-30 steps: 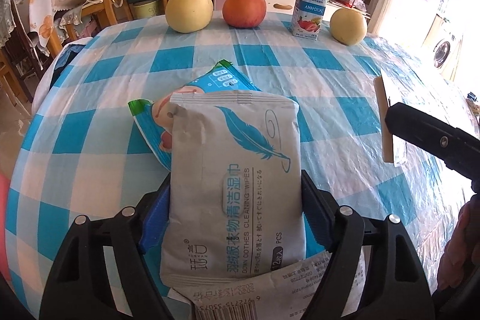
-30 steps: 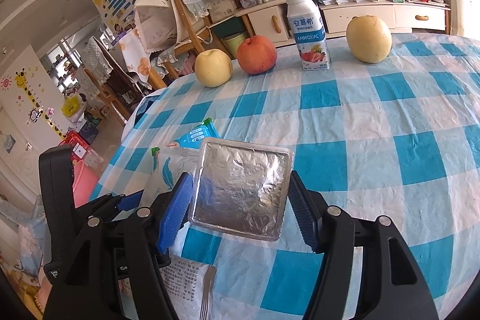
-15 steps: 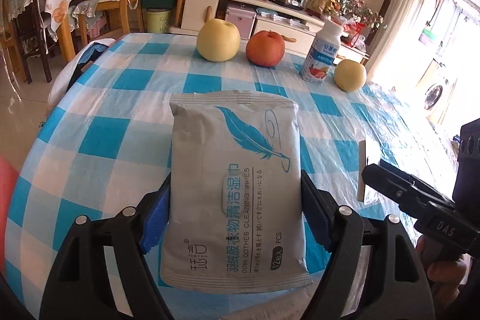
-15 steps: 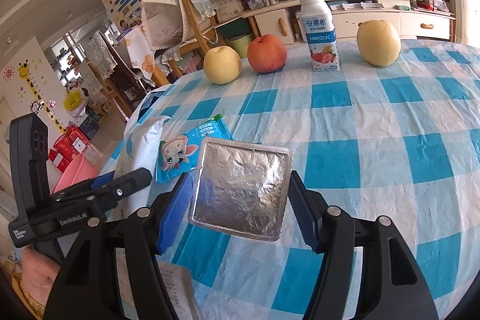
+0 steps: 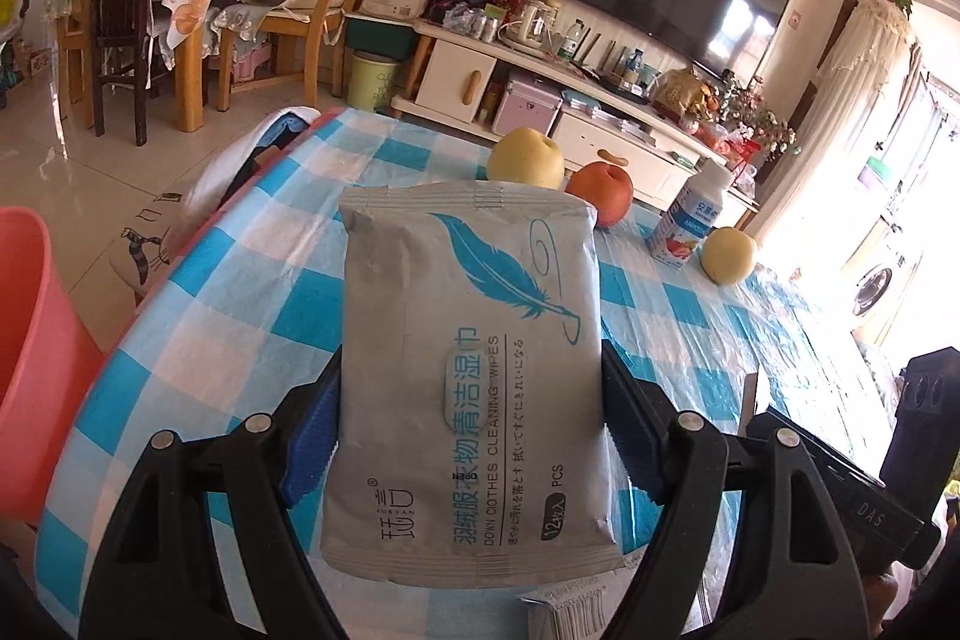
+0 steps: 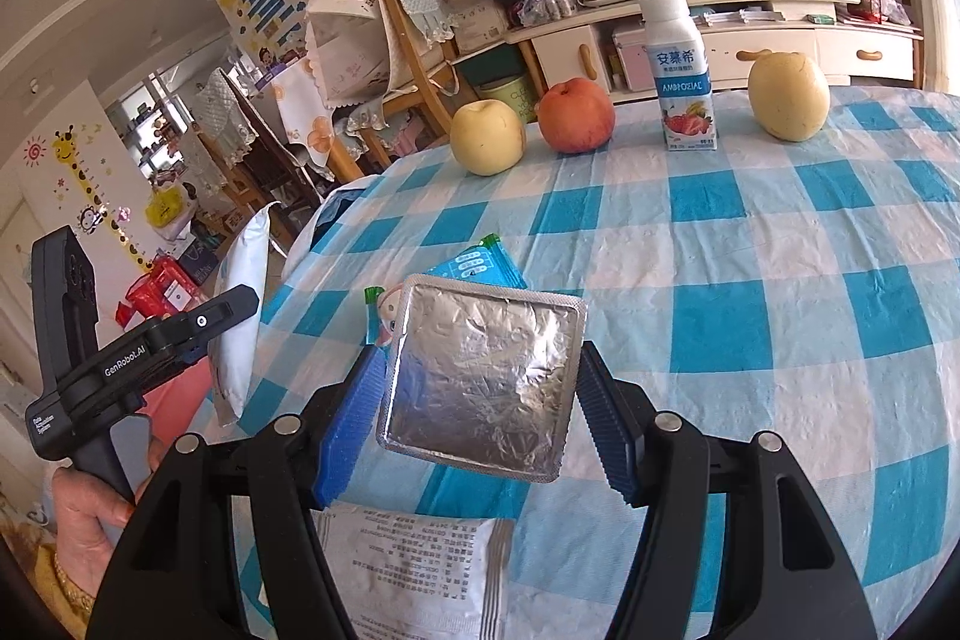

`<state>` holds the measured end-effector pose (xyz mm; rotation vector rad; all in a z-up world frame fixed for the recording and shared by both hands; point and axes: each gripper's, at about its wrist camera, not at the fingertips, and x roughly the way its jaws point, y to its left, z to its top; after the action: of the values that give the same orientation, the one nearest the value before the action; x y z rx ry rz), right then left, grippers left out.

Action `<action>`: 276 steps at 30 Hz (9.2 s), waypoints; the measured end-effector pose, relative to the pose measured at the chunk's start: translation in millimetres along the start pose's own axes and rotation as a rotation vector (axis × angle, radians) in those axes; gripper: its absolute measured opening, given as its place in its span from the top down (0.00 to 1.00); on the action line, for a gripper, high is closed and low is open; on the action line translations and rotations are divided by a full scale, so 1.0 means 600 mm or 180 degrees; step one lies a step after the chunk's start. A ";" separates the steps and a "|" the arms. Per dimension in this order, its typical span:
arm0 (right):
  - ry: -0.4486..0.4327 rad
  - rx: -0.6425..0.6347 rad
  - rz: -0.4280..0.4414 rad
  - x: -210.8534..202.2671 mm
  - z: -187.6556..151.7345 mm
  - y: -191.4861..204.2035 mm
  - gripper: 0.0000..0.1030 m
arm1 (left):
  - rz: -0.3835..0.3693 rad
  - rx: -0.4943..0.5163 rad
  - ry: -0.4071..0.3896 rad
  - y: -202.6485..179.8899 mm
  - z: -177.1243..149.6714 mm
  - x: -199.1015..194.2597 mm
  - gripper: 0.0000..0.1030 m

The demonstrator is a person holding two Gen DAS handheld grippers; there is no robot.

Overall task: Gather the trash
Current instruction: 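Carry the wipes bag and foil tray over the pink bucket with both tools, then open both tools to drop the items into the pink bucket, then bring both tools back over the table toward the blue snack bag, then lower the right tool onto the white paper packet while the left approaches the blue cartoon bag, then close the left tool on the blue bag while the right grasps and lifts the white packet, then carry the blue bag and white packet over the pink bucket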

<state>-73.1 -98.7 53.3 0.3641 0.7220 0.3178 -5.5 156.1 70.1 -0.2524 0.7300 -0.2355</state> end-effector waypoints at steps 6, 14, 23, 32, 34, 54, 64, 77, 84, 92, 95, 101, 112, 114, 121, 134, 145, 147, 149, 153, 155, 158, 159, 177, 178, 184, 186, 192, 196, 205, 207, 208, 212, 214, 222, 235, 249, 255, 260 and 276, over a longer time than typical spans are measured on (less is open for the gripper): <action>0.0085 0.0086 0.0157 0.009 0.000 0.030 0.37 | 0.0071 -0.0159 -0.0099 0.031 0.006 -0.019 0.24; 0.0264 -0.0033 0.0348 0.033 -0.006 0.114 0.37 | 0.0213 -0.0465 -0.0311 0.091 0.021 -0.052 0.24; 0.0383 -0.0322 0.0596 0.062 -0.001 0.238 0.37 | 0.0496 -0.1102 -0.0599 0.209 0.034 -0.104 0.24; 0.0500 -0.0771 0.0847 0.108 0.003 0.394 0.37 | 0.1001 -0.1641 -0.0815 0.321 0.034 -0.156 0.24; 0.0534 -0.0838 0.0923 0.121 0.004 0.429 0.37 | 0.1135 -0.1730 -0.0816 0.343 0.030 -0.164 0.24; 0.0833 -0.1004 0.1187 0.274 -0.008 0.619 0.24 | 0.1530 -0.2403 -0.0816 0.498 0.002 -0.207 0.21; 0.0603 -0.1014 0.0894 0.232 -0.013 0.572 0.13 | 0.1652 -0.2154 -0.0865 0.470 0.013 -0.205 0.16; 0.0464 -0.1018 0.0484 0.173 -0.036 0.478 0.13 | 0.1505 -0.1426 -0.0758 0.383 0.034 -0.168 0.13; 0.0377 -0.0957 0.0336 0.130 -0.044 0.432 0.13 | 0.1341 -0.1134 -0.0622 0.336 0.035 -0.139 0.13; 0.0260 -0.0906 0.0152 0.079 -0.056 0.384 0.11 | 0.1093 -0.0764 -0.0568 0.277 0.028 -0.118 0.13; 0.0236 -0.0870 0.0119 0.063 -0.059 0.366 0.11 | 0.0952 -0.0699 -0.0530 0.258 0.025 -0.108 0.13; 0.0158 -0.0835 0.0021 0.028 -0.068 0.335 0.11 | 0.0770 -0.0507 -0.0458 0.219 0.018 -0.094 0.13; 0.0184 -0.0659 -0.0284 -0.029 -0.117 0.246 0.11 | 0.0436 -0.0174 -0.0394 0.142 -0.008 -0.086 0.13; 0.0220 -0.0618 -0.0354 -0.041 -0.128 0.227 0.11 | 0.0372 -0.0152 -0.0375 0.131 -0.016 -0.087 0.13; 0.0472 -0.0668 -0.0537 -0.070 -0.179 0.182 0.11 | 0.0240 -0.0021 -0.0295 0.098 -0.044 -0.098 0.13; 0.0779 -0.1698 -0.1177 -0.029 -0.230 0.173 0.11 | 0.0144 0.0114 -0.0203 0.076 -0.068 -0.100 0.13; 0.0755 -0.1745 -0.1168 0.028 -0.191 0.156 0.11 | 0.0044 -0.0149 -0.0113 0.103 -0.082 -0.058 0.13; 0.0745 -0.1711 -0.1137 0.041 -0.179 0.154 0.11 | -0.0033 -0.0214 -0.0133 0.108 -0.080 -0.054 0.13; 0.0722 -0.1689 -0.1135 0.055 -0.165 0.153 0.11 | -0.0034 -0.0238 -0.0158 0.111 -0.079 -0.053 0.13; 0.0716 -0.1634 -0.0981 0.077 -0.137 0.151 0.11 | -0.0039 -0.0282 -0.0131 0.116 -0.077 -0.045 0.13; 0.0699 -0.1686 -0.0995 0.087 -0.122 0.148 0.11 | -0.0056 -0.0304 -0.0121 0.117 -0.076 -0.041 0.13; 0.0778 -0.1597 -0.0847 0.098 -0.104 0.131 0.11 | -0.0092 -0.0280 -0.0113 0.113 -0.073 -0.035 0.13; 0.0812 -0.1556 -0.0797 0.100 -0.101 0.125 0.11 | -0.0101 -0.0251 -0.0108 0.109 -0.073 -0.033 0.13; 0.0854 -0.1036 -0.0425 0.082 -0.084 0.082 0.39 | -0.0270 0.0669 0.0054 0.007 -0.064 0.008 0.13; 0.0851 -0.0970 -0.0381 0.080 -0.081 0.076 0.42 | -0.0271 0.0745 0.0078 -0.001 -0.063 0.013 0.13; 0.0817 -0.0651 -0.0294 0.070 -0.066 0.043 0.71 | -0.0160 0.1322 0.0276 -0.049 -0.051 0.063 0.13; 0.0835 -0.0581 -0.0287 0.071 -0.065 0.034 0.61 | -0.0110 0.1430 0.0342 -0.054 -0.044 0.079 0.13; 0.0821 -0.0654 -0.0092 0.075 -0.074 0.052 0.16 | -0.0036 0.1637 0.0534 -0.075 -0.025 0.131 0.13; 0.0841 -0.1016 -0.0219 0.086 -0.088 0.080 0.11 | -0.0026 0.1911 0.0706 -0.101 -0.016 0.167 0.13; 0.0803 -0.1186 -0.0340 0.088 -0.093 0.079 0.22 | -0.0043 0.2285 0.1011 -0.126 -0.010 0.229 0.13; 0.0798 -0.1197 -0.0347 0.086 -0.091 0.076 0.26 | -0.0071 0.2276 0.1011 -0.129 -0.006 0.234 0.13; 0.0786 -0.1186 -0.0345 0.085 -0.091 0.075 0.32 | -0.0081 0.2270 0.1008 -0.131 -0.004 0.237 0.13; 0.0763 -0.0999 -0.0303 0.077 -0.081 0.055 0.54 | -0.0217 0.2090 0.1045 -0.135 0.002 0.250 0.19; 0.0759 -0.0956 -0.0281 0.074 -0.080 0.051 0.57 | -0.0296 0.1949 0.1042 -0.134 0.005 0.256 0.27; 0.0802 -0.0927 -0.0125 0.072 -0.080 0.051 0.34 | -0.0177 0.1660 0.0792 -0.138 -0.004 0.240 0.53; 0.0938 -0.1345 -0.0248 0.080 -0.105 0.084 0.10 | 0.0225 0.0966 0.0410 -0.053 -0.024 0.102 0.58; 0.0837 -0.1485 -0.0300 0.070 -0.114 0.090 0.33 | 0.0150 0.0368 0.0042 -0.023 -0.085 -0.108 0.58; 0.0751 -0.1451 -0.0355 0.056 -0.119 0.092 0.41 | 0.0072 0.0265 0.0031 -0.008 -0.099 -0.138 0.57; 0.0623 -0.1491 -0.0501 0.042 -0.128 0.102 0.46 | -0.0008 0.0182 0.0008 0.013 -0.106 -0.153 0.57; 0.0392 -0.1441 -0.0800 0.021 -0.133 0.140 0.59 | -0.0207 -0.0125 -0.0113 0.103 -0.114 -0.186 0.57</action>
<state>-132.2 -1.8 26.6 -0.1763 0.7832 0.2572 -125.1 237.8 71.5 -0.3172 0.6923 -0.2780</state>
